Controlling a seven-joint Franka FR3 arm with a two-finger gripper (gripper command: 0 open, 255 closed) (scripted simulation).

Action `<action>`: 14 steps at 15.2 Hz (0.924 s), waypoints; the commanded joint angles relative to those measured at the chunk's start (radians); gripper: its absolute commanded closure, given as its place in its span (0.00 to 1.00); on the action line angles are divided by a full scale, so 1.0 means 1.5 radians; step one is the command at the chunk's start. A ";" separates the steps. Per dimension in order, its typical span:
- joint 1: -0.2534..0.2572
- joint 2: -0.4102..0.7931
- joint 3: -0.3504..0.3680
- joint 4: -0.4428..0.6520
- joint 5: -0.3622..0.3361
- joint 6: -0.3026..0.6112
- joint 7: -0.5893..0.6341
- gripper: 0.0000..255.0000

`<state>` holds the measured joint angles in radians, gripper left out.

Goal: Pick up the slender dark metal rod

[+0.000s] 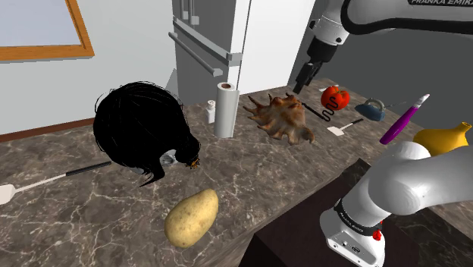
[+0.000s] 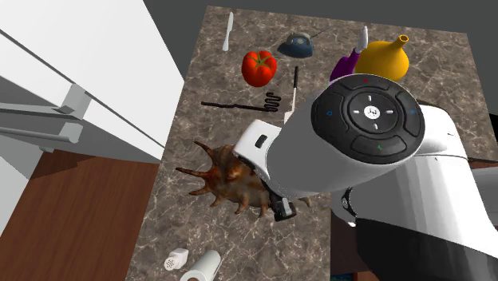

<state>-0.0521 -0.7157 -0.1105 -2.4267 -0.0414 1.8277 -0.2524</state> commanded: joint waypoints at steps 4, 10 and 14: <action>-0.024 0.051 -0.064 -0.014 -0.028 0.067 -0.061 0.00; -0.044 0.144 -0.142 0.002 -0.044 0.147 -0.138 0.00; -0.050 0.219 -0.195 0.029 -0.036 0.197 -0.195 0.00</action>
<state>-0.1251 -0.4193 -0.3805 -2.3947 -0.0998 2.1010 -0.5190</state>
